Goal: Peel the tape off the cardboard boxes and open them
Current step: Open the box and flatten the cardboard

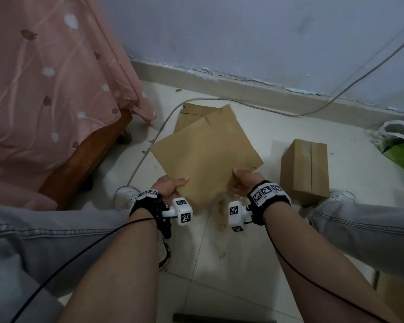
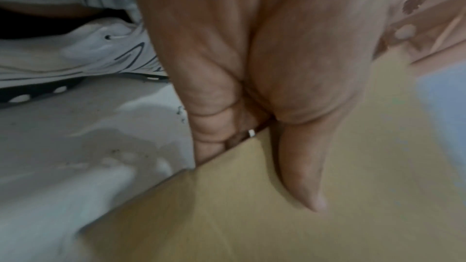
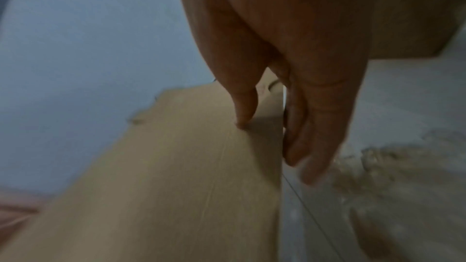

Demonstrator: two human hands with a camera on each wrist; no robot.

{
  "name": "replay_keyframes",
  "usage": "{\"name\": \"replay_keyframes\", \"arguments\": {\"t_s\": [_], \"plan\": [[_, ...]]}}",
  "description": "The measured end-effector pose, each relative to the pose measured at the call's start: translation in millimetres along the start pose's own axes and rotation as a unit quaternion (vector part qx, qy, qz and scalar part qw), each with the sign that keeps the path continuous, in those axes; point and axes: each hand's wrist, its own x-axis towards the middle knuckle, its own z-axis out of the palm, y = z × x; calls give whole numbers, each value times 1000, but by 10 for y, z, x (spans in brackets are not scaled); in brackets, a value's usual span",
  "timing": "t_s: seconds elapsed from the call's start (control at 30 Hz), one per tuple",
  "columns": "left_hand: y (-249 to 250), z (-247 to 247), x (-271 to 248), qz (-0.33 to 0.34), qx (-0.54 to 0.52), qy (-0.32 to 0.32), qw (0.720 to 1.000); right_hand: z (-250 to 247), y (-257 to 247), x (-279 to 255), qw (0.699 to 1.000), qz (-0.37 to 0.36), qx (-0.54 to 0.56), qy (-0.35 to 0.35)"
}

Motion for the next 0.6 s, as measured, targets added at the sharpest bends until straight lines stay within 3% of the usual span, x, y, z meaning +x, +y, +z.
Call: {"name": "replay_keyframes", "arguments": {"t_s": [0.1, 0.17, 0.23, 0.3, 0.4, 0.5, 0.53, 0.6], "plan": [[79, 53, 23, 78, -28, 31, 996, 24, -176, -287, 997, -8, -52, -62], [150, 115, 45, 121, -14, 60, 991, 52, -352, -535, 987, -44, 0, -155], [196, 159, 86, 150, 31, 67, 986, 133, -555, -767, 959, -81, 46, -268], [243, 189, 127, 195, 132, 70, 969, 226, -729, -927, 939, -110, 54, -322], [318, 244, 154, 247, 261, 62, 931, 305, -825, -915, 943, -147, 89, -284], [334, 190, 143, 226, 372, 68, 898, 285, -704, -682, 964, -142, 135, -179], [331, 174, 128, 209, 385, 83, 895, 253, -633, -596, 968, -137, 132, -163], [337, 160, 111, 173, 330, 120, 920, 204, -500, -413, 978, -138, 95, -124]]}}
